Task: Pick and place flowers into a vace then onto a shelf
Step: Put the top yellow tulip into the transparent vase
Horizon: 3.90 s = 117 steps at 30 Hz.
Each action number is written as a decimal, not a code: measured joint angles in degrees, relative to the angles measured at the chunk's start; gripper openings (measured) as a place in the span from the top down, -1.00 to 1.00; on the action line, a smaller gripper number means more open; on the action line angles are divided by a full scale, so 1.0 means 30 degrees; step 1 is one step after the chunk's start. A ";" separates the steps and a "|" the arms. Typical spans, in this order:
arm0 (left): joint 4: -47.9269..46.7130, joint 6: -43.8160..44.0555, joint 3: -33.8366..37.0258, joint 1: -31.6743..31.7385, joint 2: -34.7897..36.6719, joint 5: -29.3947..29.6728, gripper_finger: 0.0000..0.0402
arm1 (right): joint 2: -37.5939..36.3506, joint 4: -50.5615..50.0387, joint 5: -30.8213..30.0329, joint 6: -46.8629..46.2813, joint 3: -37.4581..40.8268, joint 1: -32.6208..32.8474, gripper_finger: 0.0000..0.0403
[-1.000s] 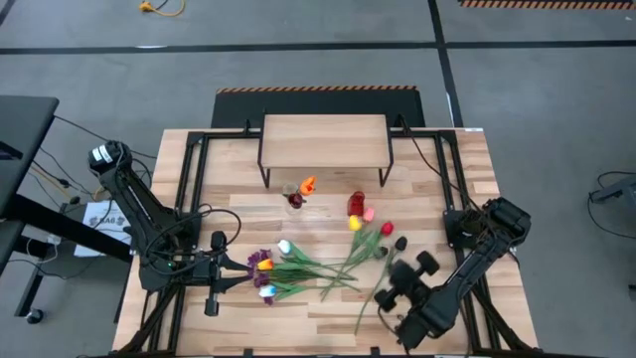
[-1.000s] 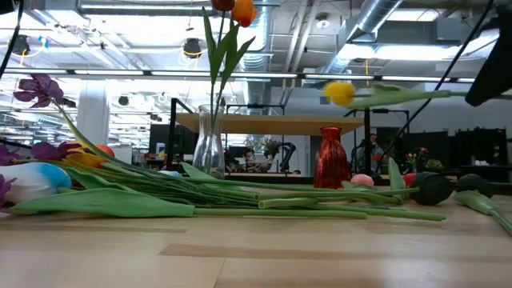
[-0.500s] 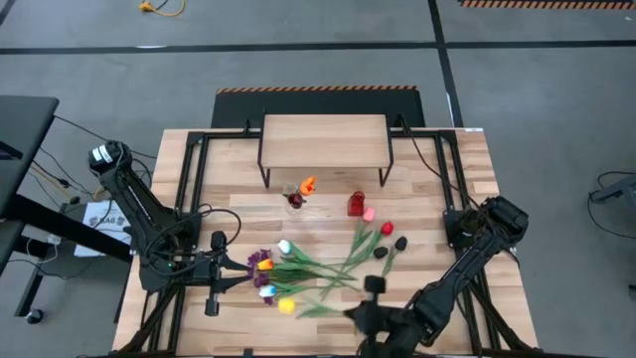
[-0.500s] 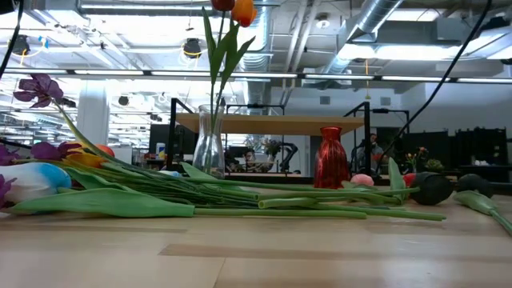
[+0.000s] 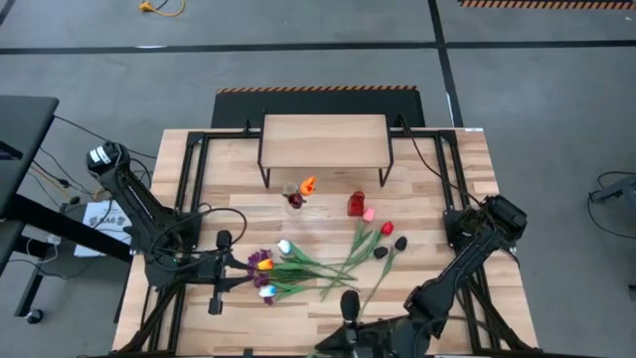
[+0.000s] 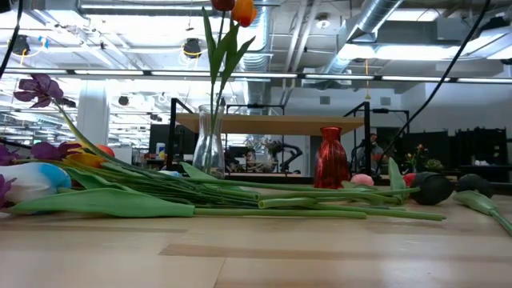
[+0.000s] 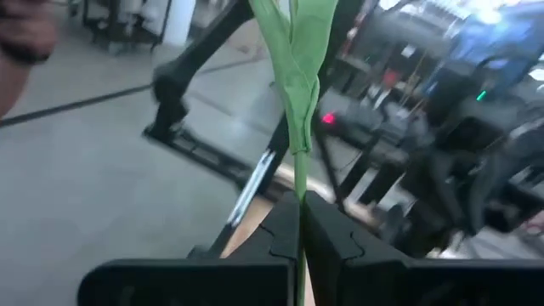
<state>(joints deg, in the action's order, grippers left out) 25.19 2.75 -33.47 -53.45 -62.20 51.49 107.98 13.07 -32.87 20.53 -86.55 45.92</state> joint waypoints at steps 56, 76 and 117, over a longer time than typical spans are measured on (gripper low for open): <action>1.0455 -0.4978 0.0000 0.4960 -0.4900 -1.4675 0.66 | 0.1523 0.1902 0.6166 -0.2829 -0.0544 -0.5105 1.00; 1.1100 -0.5073 0.0000 0.4960 -0.4900 -1.5101 0.24 | 0.1523 0.1041 0.5931 -0.3370 -0.0544 -0.5604 1.00; 0.6765 -0.3994 0.0007 0.4360 -0.3177 -1.1156 0.99 | 0.1523 -0.3352 0.4349 -0.5277 -0.0544 -0.5313 -0.26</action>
<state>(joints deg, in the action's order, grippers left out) 45.49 -9.23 -33.45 -40.36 -71.73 18.02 112.55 3.01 -19.82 4.70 -88.18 29.98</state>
